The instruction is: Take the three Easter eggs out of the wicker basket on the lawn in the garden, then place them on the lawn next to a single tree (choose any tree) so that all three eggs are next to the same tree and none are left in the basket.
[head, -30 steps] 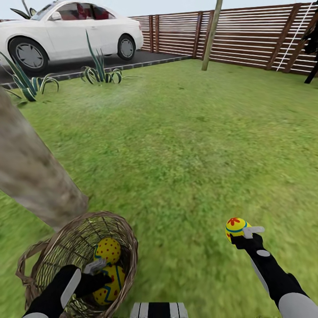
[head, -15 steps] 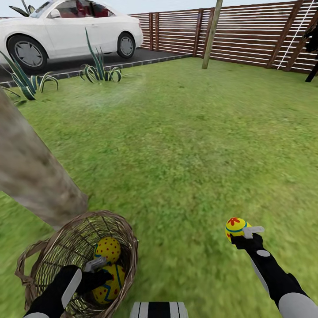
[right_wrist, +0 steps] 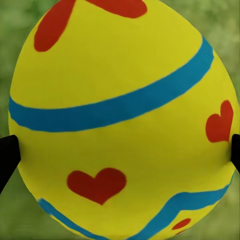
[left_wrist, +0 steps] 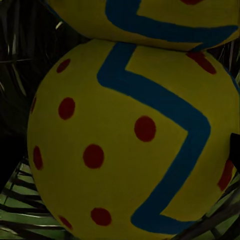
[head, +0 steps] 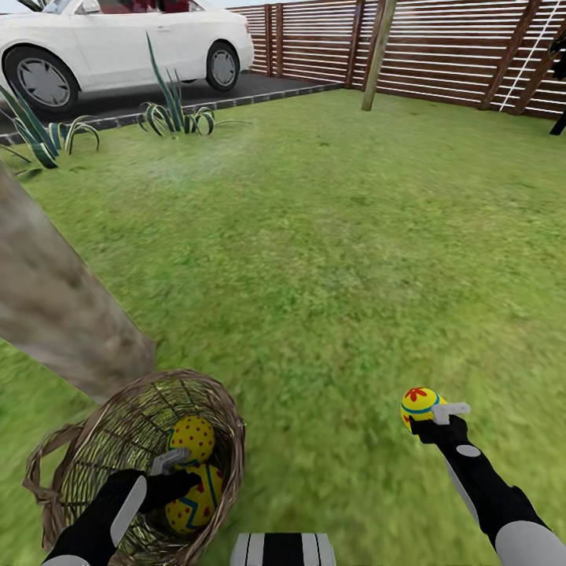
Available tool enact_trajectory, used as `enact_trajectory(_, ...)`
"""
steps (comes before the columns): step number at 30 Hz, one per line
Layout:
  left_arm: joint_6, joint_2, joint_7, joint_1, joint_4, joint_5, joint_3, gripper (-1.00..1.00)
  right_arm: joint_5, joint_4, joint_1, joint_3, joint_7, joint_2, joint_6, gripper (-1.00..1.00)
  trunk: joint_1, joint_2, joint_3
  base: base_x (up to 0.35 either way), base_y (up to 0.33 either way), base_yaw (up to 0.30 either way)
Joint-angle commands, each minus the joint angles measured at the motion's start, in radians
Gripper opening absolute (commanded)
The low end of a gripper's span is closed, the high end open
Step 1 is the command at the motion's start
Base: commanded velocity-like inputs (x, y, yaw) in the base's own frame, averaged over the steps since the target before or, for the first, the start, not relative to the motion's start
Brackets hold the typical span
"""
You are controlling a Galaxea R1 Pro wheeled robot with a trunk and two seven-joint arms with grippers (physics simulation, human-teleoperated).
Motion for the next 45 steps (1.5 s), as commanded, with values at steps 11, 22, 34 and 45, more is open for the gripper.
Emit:
enact_trajectory(11,0.004,-0.009,-0.005,0.0,0.017,-0.012,0.001,-1.0,0.01,-0.001,0.0,-0.002,0.002,0.0,0.007,-1.0,0.0,0.0,-0.001,0.0,0.0,0.0)
enact_trajectory(22,0.005,-0.009,-0.005,0.0,0.019,-0.012,0.001,-1.0,0.01,0.042,0.0,-0.002,0.008,-0.009,-0.038,-1.0,0.0,0.0,-0.001,0.0,0.0,0.0)
enact_trajectory(34,0.004,-0.009,-0.005,0.0,0.019,-0.012,0.001,-1.0,0.01,0.064,0.0,-0.002,0.003,-0.01,-0.039,-1.0,0.0,0.0,-0.001,0.0,0.0,0.0)
enact_trajectory(45,0.004,0.014,-0.012,0.002,0.005,0.021,0.002,-1.0,0.015,0.098,0.001,0.032,0.014,0.011,-0.007,-1.0,0.0,0.0,-0.001,0.0,0.0,0.0)
